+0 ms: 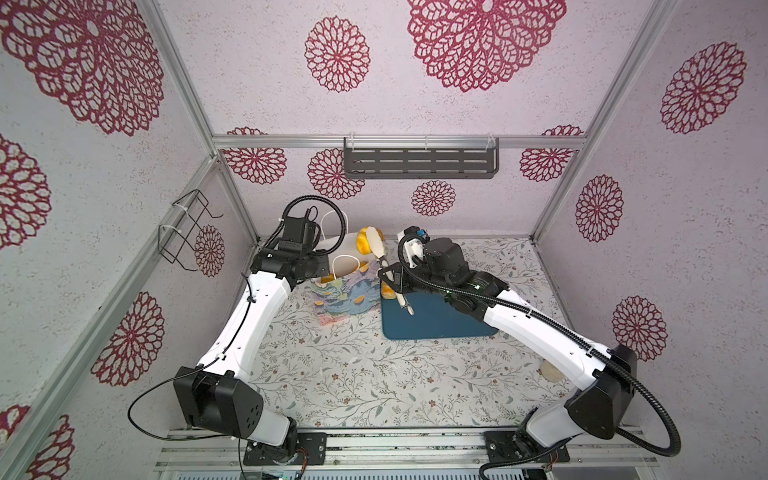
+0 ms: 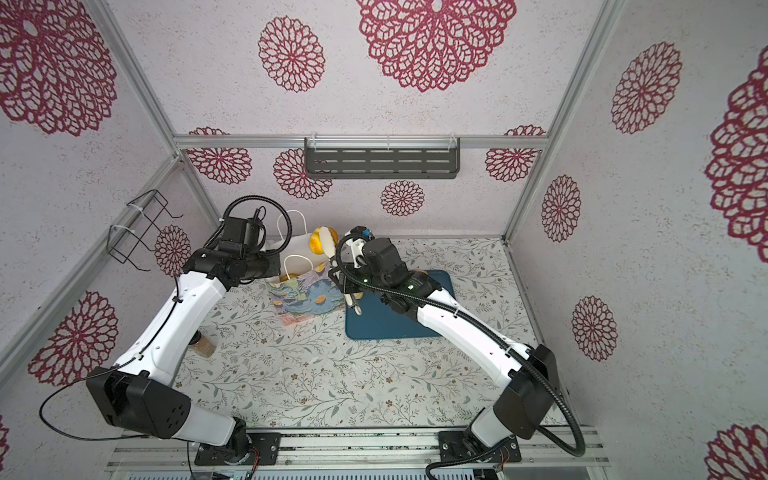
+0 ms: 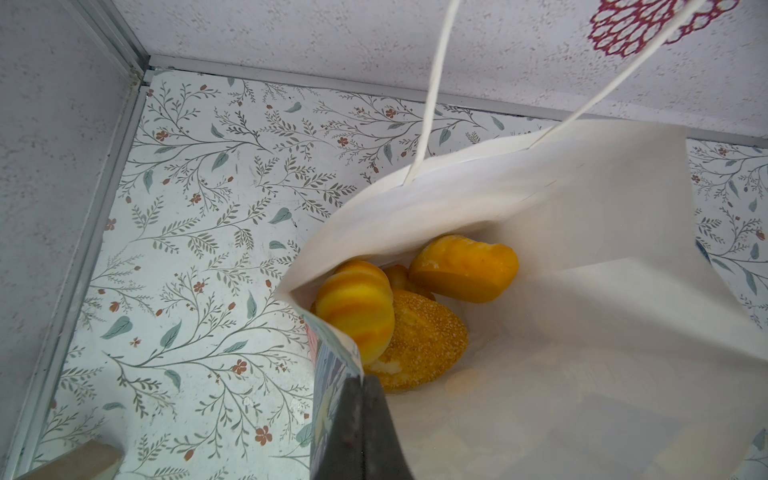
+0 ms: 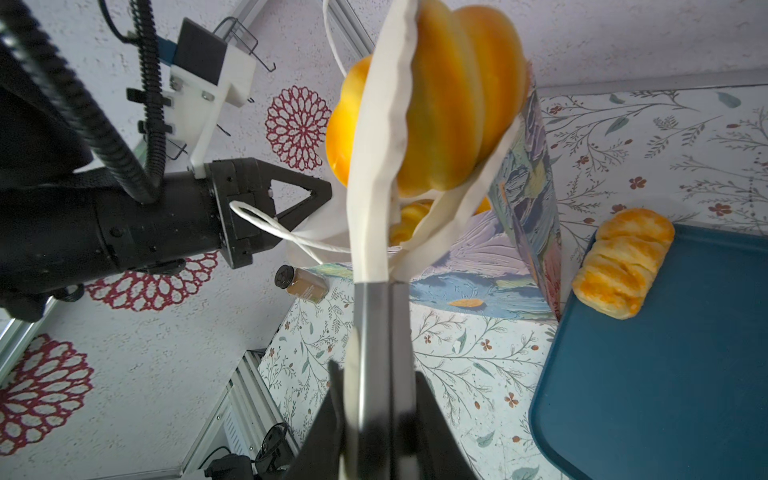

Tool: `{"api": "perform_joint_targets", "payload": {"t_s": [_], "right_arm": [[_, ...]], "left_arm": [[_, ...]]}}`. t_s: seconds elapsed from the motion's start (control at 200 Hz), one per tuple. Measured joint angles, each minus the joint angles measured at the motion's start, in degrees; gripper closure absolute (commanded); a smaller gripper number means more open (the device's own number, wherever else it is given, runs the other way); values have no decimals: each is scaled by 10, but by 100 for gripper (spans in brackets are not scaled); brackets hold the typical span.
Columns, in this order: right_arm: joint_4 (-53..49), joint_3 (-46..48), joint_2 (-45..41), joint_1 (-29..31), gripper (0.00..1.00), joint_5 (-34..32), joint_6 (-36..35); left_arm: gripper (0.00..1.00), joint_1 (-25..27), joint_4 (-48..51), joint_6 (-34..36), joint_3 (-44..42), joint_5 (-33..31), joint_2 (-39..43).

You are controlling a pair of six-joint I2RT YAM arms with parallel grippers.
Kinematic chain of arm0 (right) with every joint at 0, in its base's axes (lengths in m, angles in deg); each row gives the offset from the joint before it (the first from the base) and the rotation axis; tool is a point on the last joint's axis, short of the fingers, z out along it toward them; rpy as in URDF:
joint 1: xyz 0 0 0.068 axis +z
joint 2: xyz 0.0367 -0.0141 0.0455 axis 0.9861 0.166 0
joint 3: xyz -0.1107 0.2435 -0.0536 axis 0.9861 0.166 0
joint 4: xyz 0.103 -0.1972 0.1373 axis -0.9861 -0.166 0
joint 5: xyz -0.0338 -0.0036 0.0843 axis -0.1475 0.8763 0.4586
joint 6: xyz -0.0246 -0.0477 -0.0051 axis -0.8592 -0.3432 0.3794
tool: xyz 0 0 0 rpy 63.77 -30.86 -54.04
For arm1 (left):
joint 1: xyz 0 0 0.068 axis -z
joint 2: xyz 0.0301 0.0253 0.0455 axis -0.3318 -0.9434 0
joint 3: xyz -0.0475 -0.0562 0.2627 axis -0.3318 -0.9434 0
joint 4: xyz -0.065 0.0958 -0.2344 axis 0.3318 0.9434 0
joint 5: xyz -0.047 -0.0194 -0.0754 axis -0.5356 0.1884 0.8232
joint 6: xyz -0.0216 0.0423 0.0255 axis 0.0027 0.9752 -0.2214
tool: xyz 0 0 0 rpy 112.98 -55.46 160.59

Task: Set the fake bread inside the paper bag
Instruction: 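Carry the shell-shaped bun in the tongs over the bag held by the left gripper, then lower the shell-shaped bun into the bag and open the tongs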

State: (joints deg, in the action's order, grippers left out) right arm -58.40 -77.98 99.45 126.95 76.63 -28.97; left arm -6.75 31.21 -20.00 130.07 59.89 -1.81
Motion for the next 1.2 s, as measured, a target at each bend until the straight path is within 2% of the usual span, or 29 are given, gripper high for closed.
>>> {"api": "perform_joint_targets", "payload": {"t_s": [0.936,1.051,1.201], "right_arm": [[5,-69,97,38,100,18,0],[5,-70,102,40,81,19,0],[5,-70,102,40,69,17,1]], "left_arm": [[100,2,-4,0,-3,-1,0],[100,2,-5,0,-3,0,0],[100,2,-5,0,-3,0,0]]}}
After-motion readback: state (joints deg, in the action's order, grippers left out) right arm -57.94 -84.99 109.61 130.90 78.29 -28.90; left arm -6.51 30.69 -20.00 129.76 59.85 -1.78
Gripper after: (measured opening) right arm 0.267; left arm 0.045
